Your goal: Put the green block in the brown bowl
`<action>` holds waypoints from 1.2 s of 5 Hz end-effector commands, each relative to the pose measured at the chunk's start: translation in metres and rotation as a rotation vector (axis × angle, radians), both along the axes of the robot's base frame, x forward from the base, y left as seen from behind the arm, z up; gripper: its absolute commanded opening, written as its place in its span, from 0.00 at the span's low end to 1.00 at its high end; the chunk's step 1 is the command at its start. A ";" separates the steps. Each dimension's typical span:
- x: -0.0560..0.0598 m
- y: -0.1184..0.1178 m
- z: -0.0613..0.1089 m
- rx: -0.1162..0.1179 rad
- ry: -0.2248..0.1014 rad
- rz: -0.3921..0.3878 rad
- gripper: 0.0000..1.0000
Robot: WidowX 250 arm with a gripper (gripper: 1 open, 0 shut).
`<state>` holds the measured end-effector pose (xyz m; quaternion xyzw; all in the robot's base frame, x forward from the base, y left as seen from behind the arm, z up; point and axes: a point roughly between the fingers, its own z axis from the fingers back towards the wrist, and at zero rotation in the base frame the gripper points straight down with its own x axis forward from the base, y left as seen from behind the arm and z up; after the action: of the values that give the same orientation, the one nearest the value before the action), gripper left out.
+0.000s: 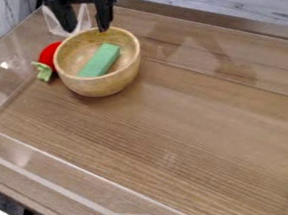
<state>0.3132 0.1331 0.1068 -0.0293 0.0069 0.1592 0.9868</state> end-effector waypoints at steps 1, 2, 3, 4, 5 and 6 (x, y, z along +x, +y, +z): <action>0.009 0.010 0.013 0.030 -0.046 0.002 1.00; 0.001 0.014 0.004 0.027 -0.028 0.008 1.00; -0.007 0.018 -0.002 0.018 -0.014 0.017 1.00; -0.012 0.024 -0.003 0.005 -0.011 0.027 1.00; -0.017 0.028 -0.008 -0.008 -0.008 0.038 1.00; -0.021 0.033 -0.016 -0.015 -0.004 0.055 1.00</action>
<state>0.2890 0.1633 0.0784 -0.0447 0.0246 0.1881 0.9808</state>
